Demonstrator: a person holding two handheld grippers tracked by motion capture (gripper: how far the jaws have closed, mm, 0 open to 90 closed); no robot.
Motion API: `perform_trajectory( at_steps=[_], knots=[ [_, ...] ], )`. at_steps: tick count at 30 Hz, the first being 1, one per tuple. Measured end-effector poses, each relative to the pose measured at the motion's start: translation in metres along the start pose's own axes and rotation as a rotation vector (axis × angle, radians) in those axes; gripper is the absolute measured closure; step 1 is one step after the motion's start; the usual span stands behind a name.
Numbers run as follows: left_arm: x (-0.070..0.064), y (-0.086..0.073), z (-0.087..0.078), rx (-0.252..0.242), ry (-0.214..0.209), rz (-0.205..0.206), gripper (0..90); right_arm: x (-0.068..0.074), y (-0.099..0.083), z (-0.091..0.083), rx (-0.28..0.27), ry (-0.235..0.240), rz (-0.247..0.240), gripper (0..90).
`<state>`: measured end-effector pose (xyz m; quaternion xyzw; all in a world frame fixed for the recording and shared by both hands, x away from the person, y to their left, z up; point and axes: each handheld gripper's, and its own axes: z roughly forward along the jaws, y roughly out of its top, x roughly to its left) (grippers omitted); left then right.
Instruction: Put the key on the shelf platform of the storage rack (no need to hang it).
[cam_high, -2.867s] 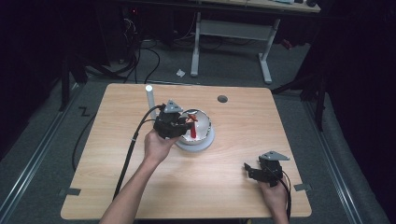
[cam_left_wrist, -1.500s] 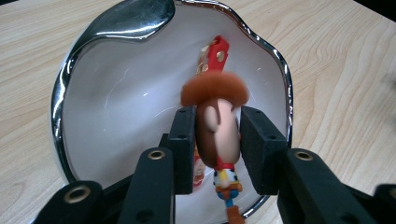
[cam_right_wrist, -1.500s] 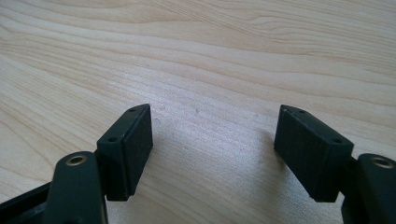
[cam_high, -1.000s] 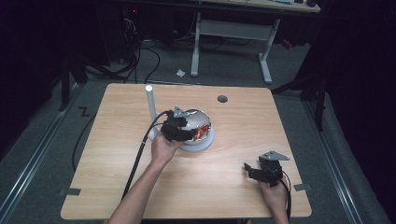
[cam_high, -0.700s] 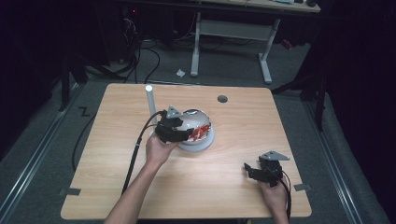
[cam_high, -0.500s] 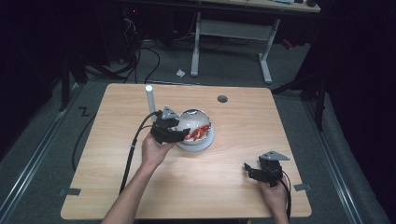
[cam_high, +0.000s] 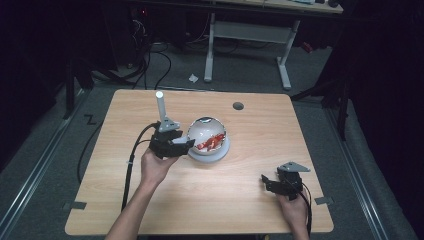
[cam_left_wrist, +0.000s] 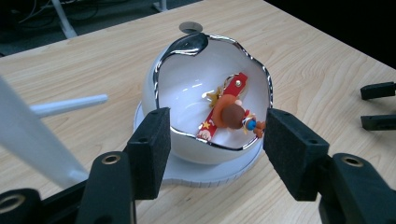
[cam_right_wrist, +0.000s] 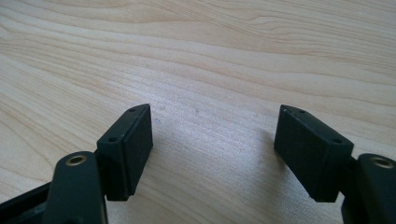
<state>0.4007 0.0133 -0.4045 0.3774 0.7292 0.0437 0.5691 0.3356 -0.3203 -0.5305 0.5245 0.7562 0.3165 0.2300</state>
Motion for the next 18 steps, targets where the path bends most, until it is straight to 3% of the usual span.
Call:
perform_trajectory(
  at_steps=[11, 13, 14, 18],
  knots=[
    [0.007, 0.016, -0.017, -0.026, -0.017, -0.031, 41.8, 0.0, 0.0, 0.0, 0.0, 0.0, 0.0, 28.3],
    [0.009, 0.018, -0.02, -0.033, -0.007, -0.053, 41.8, 0.0, 0.0, 0.0, 0.0, 0.0, 0.0, 28.3],
    [0.011, 0.019, -0.021, -0.034, -0.015, -0.034, 41.7, 0.0, 0.0, 0.0, 0.0, 0.0, 0.0, 28.3],
    [0.015, 0.024, -0.027, -0.051, -0.016, -0.054, 41.6, 0.0, 0.0, 0.0, 0.0, 0.0, 0.0, 28.3]
  ],
)
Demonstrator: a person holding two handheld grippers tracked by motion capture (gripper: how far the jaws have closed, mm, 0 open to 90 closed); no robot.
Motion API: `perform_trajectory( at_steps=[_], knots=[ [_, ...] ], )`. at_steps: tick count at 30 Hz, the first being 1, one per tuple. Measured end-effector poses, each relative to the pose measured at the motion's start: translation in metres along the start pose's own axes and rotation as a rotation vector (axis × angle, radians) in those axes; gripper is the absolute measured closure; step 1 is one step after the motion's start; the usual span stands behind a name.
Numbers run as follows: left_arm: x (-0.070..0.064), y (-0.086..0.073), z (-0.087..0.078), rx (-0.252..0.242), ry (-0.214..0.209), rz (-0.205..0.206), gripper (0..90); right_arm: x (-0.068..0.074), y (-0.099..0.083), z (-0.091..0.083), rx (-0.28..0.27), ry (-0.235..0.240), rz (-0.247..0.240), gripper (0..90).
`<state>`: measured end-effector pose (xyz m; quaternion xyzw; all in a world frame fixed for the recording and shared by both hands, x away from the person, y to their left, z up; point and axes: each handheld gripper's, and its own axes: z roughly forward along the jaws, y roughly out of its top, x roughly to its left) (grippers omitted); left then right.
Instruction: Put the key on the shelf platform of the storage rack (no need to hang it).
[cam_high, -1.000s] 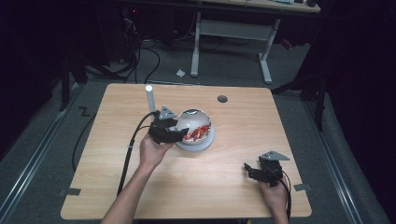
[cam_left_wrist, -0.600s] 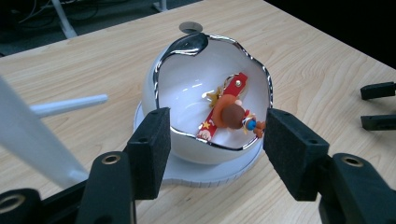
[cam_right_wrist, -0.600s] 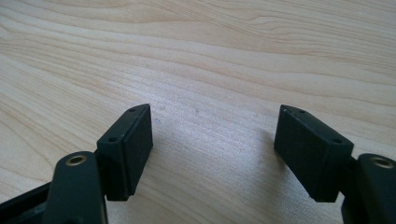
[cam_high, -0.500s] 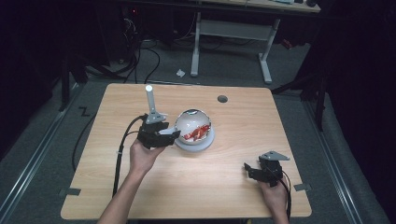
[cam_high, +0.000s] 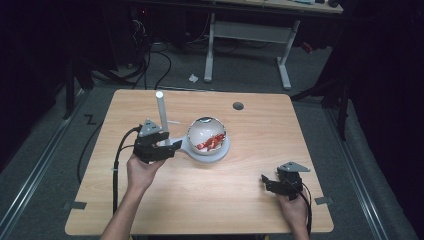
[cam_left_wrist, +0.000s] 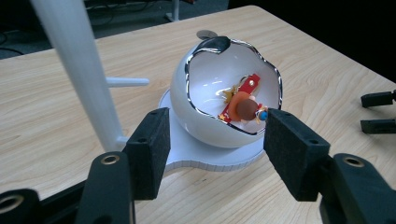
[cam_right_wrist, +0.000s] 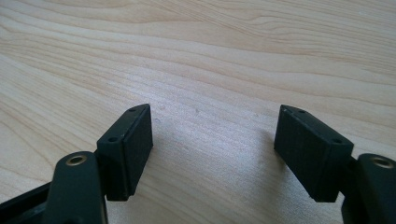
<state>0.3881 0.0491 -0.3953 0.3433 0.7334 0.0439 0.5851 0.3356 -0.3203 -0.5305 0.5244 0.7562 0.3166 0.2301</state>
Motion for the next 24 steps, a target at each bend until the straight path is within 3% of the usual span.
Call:
perform_trajectory(
  at_steps=[24],
  knots=[
    [0.011, 0.015, -0.024, -0.052, -0.002, -0.006, 40.7, 0.0, 0.0, 0.0, 0.0, 0.0, 0.0, 28.3]
  ],
)
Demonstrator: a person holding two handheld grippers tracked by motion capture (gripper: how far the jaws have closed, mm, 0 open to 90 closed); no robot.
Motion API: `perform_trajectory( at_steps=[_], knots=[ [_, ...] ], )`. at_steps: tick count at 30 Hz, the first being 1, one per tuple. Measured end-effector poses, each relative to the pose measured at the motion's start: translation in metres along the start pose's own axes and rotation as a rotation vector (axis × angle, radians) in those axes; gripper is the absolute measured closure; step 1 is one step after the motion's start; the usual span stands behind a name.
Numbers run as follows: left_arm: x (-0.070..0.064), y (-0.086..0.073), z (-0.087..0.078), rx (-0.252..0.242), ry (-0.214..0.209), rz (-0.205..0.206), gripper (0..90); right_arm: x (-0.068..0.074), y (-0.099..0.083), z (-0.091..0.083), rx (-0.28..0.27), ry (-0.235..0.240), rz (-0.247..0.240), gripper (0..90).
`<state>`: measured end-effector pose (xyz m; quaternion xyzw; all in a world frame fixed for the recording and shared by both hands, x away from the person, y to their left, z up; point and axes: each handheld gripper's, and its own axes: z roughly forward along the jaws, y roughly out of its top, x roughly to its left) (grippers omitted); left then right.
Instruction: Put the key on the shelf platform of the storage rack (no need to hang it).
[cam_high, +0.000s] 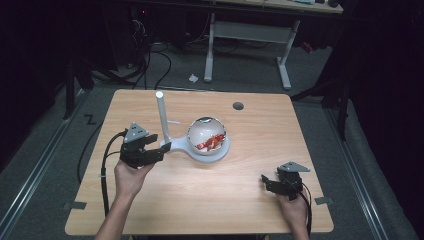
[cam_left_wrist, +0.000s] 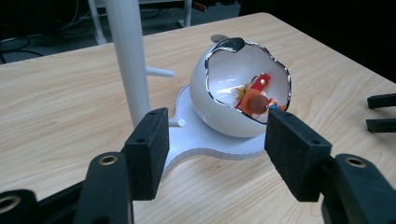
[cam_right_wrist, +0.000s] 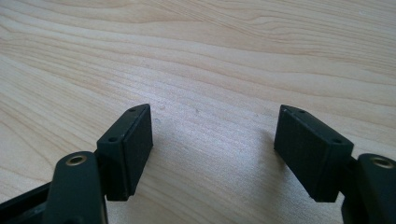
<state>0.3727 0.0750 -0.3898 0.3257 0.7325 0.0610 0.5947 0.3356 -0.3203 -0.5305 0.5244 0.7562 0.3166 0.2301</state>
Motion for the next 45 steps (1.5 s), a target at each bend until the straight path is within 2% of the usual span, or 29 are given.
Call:
perform_trajectory(
  at_steps=[14, 18, 19, 20, 21, 22, 24, 25, 29, 34, 37, 39, 45],
  knots=[
    [0.006, 0.011, -0.014, -0.032, -0.009, -0.014, 38.7, 0.0, 0.0, 0.0, 0.0, 0.0, 0.0, 28.3],
    [0.009, 0.015, -0.019, -0.04, -0.004, -0.035, 38.4, 0.0, 0.0, 0.0, 0.0, 0.0, 0.0, 28.3],
    [0.01, 0.016, -0.02, -0.043, -0.006, -0.025, 38.3, 0.0, 0.0, 0.0, 0.0, 0.0, 0.0, 28.3],
    [0.011, 0.017, -0.021, -0.046, -0.003, -0.036, 38.2, 0.0, 0.0, 0.0, 0.0, 0.0, 0.0, 28.3],
    [0.013, 0.018, -0.022, -0.05, -0.008, -0.024, 38.2, 0.0, 0.0, 0.0, 0.0, 0.0, 0.0, 28.3],
    [0.013, 0.019, -0.023, -0.052, -0.006, -0.04, 38.2, 0.0, 0.0, 0.0, 0.0, 0.0, 0.0, 28.3],
    [0.015, 0.021, -0.024, -0.056, -0.003, -0.048, 38.1, 0.0, 0.0, 0.0, 0.001, -0.001, -0.001, 28.3],
    [0.017, 0.021, -0.025, -0.055, -0.004, -0.04, 38.1, 0.0, 0.0, 0.0, 0.001, -0.001, -0.001, 28.3],
    [0.02, 0.023, -0.027, -0.061, 0.0, -0.048, 37.9, 0.0, 0.0, 0.0, 0.0, -0.001, 0.0, 28.3],
    [0.025, 0.026, -0.031, -0.07, 0.002, -0.066, 37.9, 0.0, 0.0, 0.0, 0.0, -0.001, -0.001, 28.3],
    [0.028, 0.027, -0.035, -0.065, -0.003, -0.091, 37.9, 0.0, 0.0, 0.0, 0.0, -0.001, 0.0, 28.3],
    [0.031, 0.027, -0.037, -0.073, -0.002, -0.084, 37.9, 0.0, 0.0, 0.0, 0.001, -0.001, -0.001, 28.3],
    [0.036, 0.031, -0.042, -0.086, 0.002, -0.106, 37.9, 0.0, 0.0, 0.0, 0.0, -0.001, 0.0, 28.3]
  ],
)
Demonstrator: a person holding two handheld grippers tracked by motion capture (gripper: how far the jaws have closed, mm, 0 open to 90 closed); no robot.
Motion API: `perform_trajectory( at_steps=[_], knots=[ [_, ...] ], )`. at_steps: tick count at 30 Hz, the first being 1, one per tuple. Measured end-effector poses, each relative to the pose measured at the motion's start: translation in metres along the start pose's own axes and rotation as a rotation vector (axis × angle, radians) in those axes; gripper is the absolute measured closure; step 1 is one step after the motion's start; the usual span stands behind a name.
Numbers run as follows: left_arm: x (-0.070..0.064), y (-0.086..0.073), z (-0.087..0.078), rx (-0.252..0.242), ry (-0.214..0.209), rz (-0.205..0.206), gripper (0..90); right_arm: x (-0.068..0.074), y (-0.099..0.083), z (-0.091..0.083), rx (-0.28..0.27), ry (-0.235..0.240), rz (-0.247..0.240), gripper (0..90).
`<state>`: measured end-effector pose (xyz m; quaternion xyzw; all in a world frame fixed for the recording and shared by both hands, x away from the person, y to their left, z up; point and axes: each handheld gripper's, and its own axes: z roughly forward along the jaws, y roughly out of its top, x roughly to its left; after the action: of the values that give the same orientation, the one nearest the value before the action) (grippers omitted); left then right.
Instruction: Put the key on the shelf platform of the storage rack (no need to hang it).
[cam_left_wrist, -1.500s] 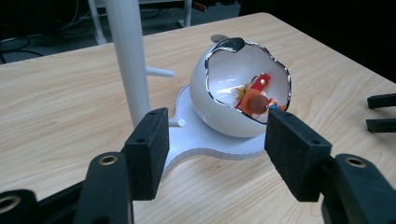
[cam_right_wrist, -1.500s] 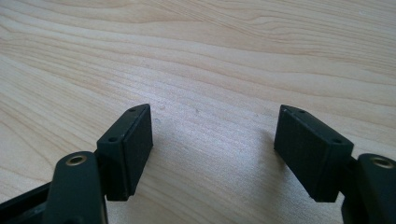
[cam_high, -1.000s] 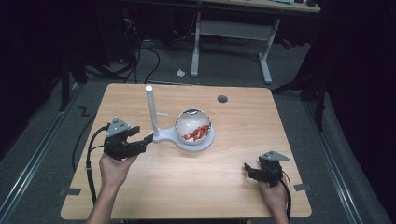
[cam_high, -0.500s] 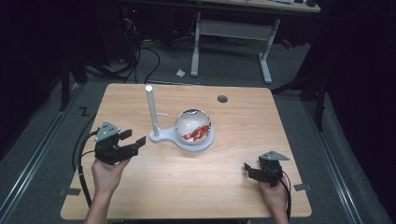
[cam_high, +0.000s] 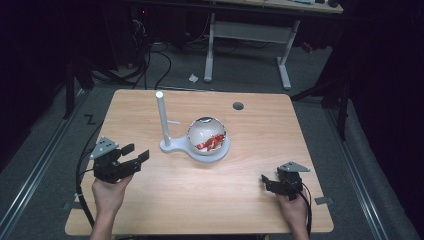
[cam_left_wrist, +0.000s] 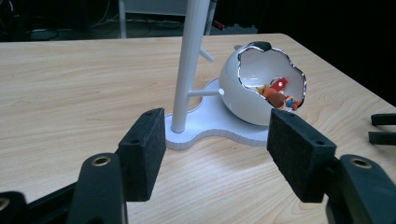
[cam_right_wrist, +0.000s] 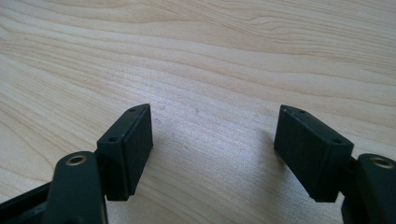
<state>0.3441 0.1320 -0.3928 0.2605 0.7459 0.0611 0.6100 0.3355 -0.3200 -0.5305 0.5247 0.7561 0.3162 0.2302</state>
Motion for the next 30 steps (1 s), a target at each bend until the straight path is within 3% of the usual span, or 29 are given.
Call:
perform_trajectory(
  at_steps=[6, 8, 12, 20, 27, 30],
  knots=[
    [0.005, 0.002, -0.004, -0.016, 0.007, -0.009, 37.9, 0.0, 0.0, 0.0, 0.0, 0.0, 0.0, 28.3],
    [0.006, 0.003, -0.005, -0.019, 0.016, -0.032, 37.9, 0.0, 0.0, 0.0, 0.0, 0.0, 0.0, 28.3],
    [0.011, 0.002, -0.004, -0.019, 0.017, -0.01, 37.8, 0.0, 0.0, 0.0, 0.0, 0.0, -0.001, 28.3],
    [0.017, 0.001, -0.003, -0.021, 0.036, -0.04, 37.6, 0.0, 0.0, 0.0, 0.0, 0.001, -0.003, 28.3],
    [0.024, -0.003, -0.001, -0.022, 0.053, -0.043, 37.3, 0.0, 0.0, 0.0, 0.0, 0.001, -0.002, 28.3],
    [0.026, -0.004, 0.0, -0.02, 0.052, -0.023, 37.0, 0.0, 0.0, 0.0, 0.0, 0.0, -0.002, 28.3]
  ],
)
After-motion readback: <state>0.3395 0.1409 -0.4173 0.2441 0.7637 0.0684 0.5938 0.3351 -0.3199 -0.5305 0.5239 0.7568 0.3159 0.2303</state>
